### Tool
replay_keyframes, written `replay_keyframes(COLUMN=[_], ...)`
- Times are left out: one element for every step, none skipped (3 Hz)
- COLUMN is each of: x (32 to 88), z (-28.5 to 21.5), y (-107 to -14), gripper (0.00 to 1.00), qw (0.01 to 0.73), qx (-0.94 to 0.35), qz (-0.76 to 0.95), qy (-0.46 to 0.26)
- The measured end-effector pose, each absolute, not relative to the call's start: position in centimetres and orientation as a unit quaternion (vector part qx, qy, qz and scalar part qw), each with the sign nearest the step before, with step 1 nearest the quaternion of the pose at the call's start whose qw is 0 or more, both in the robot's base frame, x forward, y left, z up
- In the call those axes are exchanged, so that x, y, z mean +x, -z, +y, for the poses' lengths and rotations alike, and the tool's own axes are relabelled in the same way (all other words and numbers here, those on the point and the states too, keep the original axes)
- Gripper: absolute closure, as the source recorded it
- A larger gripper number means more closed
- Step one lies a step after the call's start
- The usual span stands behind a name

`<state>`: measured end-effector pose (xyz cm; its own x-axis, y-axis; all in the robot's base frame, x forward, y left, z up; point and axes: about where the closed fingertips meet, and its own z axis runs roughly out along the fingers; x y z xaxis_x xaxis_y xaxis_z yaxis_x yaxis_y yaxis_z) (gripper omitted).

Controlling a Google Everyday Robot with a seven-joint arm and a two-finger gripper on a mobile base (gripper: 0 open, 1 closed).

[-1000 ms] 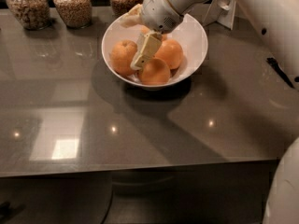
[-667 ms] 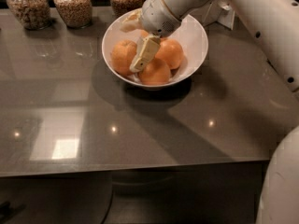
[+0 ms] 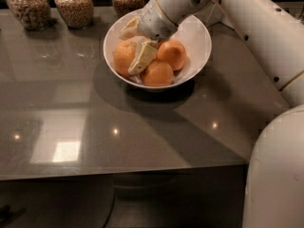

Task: Pick orange from white bowl

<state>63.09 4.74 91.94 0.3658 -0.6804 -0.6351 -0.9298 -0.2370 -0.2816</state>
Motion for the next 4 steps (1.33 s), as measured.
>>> replay_keyframes(x=[63.5,63.5,63.0,62.1], z=[5.0,5.0,4.7,4.4], y=[-91.0,-91.0,-90.4,-91.0], gripper=[0.35,0.45,0.64,0.87], qw=[0.311,0.311,0.304,0.313], qx=[-0.765,-0.765,-0.763,-0.757], qz=[0.528,0.528,0.532,0.535], qy=[-0.199,-0.199,-0.205,-0.208])
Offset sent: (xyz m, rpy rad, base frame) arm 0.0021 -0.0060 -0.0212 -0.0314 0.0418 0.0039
